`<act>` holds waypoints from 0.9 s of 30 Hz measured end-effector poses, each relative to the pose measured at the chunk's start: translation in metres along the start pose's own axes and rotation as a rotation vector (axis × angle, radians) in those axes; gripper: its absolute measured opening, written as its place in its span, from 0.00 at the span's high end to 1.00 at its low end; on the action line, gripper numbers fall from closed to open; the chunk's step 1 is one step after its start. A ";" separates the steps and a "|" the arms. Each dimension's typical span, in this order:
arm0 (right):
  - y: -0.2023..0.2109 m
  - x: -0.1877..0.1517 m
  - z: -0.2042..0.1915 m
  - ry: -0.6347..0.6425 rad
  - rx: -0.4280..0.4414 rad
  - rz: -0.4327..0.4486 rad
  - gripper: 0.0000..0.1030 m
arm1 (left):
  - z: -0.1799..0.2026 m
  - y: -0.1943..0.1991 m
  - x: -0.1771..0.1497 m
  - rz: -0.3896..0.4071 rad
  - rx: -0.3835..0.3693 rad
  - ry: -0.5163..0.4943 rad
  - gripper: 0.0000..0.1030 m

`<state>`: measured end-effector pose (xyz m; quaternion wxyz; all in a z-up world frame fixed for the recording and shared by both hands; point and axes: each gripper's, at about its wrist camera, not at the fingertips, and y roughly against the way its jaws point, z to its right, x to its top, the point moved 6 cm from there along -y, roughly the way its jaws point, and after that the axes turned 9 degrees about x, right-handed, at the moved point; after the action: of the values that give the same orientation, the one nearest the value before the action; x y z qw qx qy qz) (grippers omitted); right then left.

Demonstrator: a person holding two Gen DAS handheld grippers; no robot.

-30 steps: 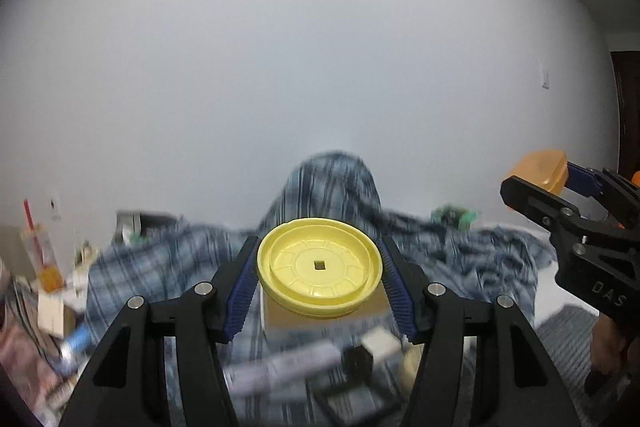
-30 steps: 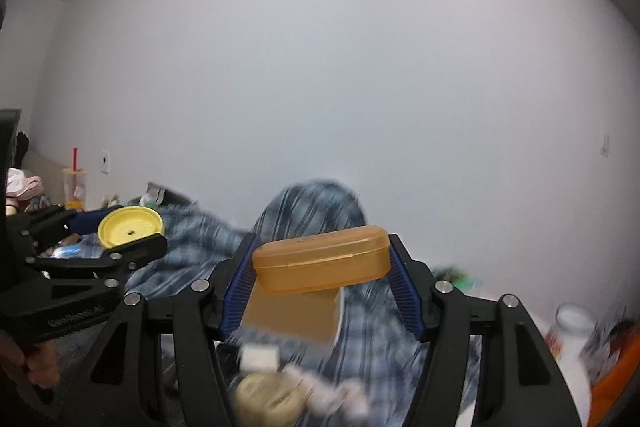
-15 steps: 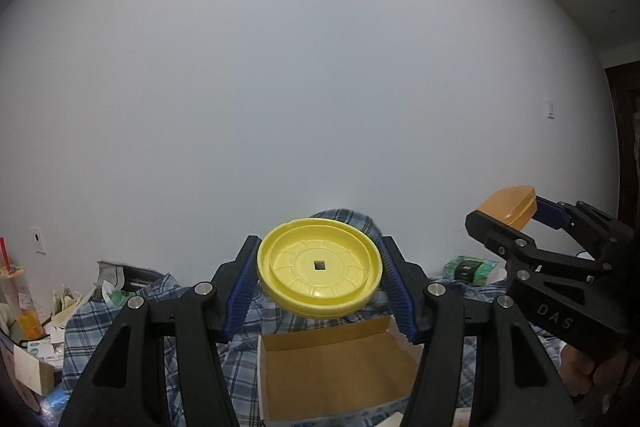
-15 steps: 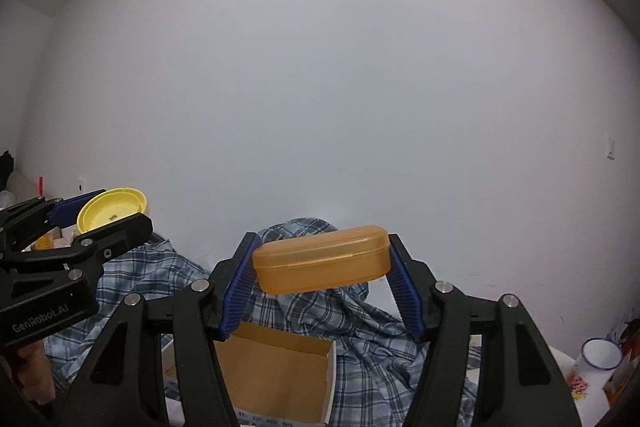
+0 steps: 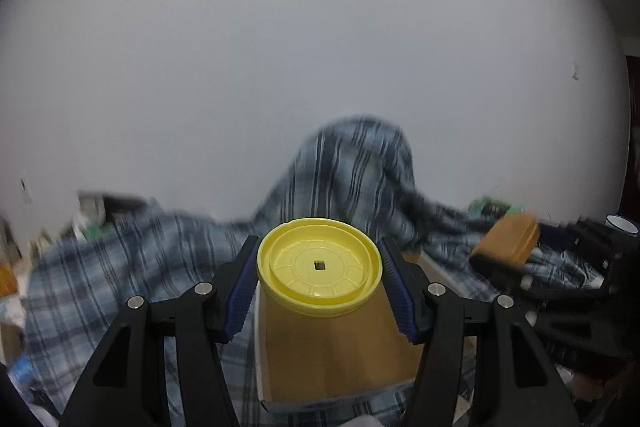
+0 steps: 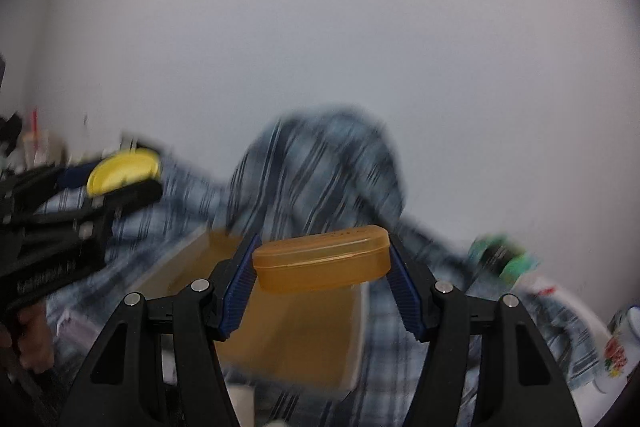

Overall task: Organize rigid objects
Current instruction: 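Lower the yellow lid and orange case into the box and release both, then grasp the beige round jar with the right gripper and lift it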

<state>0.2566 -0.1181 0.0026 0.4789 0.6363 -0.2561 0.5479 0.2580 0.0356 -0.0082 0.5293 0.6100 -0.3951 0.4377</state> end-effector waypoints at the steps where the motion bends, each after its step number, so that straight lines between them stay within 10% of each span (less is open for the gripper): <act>1: -0.012 -0.006 -0.001 -0.005 0.030 -0.065 0.41 | 0.000 -0.008 -0.005 -0.042 -0.006 0.006 0.41; 5: -0.039 -0.037 -0.006 -0.048 0.085 -0.239 0.41 | -0.005 -0.039 -0.028 -0.213 -0.012 0.030 0.41; 11: -0.059 -0.064 0.002 -0.151 0.149 -0.368 0.36 | -0.009 -0.045 -0.041 -0.258 0.005 0.041 0.32; 13: -0.062 -0.066 0.004 -0.167 0.147 -0.373 0.27 | -0.010 -0.040 -0.041 -0.228 0.014 0.047 0.13; 27: -0.021 -0.029 0.016 -0.172 0.105 -0.226 0.26 | -0.006 0.030 -0.003 -0.091 0.007 0.040 0.13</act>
<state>0.2735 -0.1297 -0.0308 0.4798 0.7300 -0.1938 0.4465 0.2275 0.0374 -0.0018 0.5544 0.6202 -0.3550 0.4267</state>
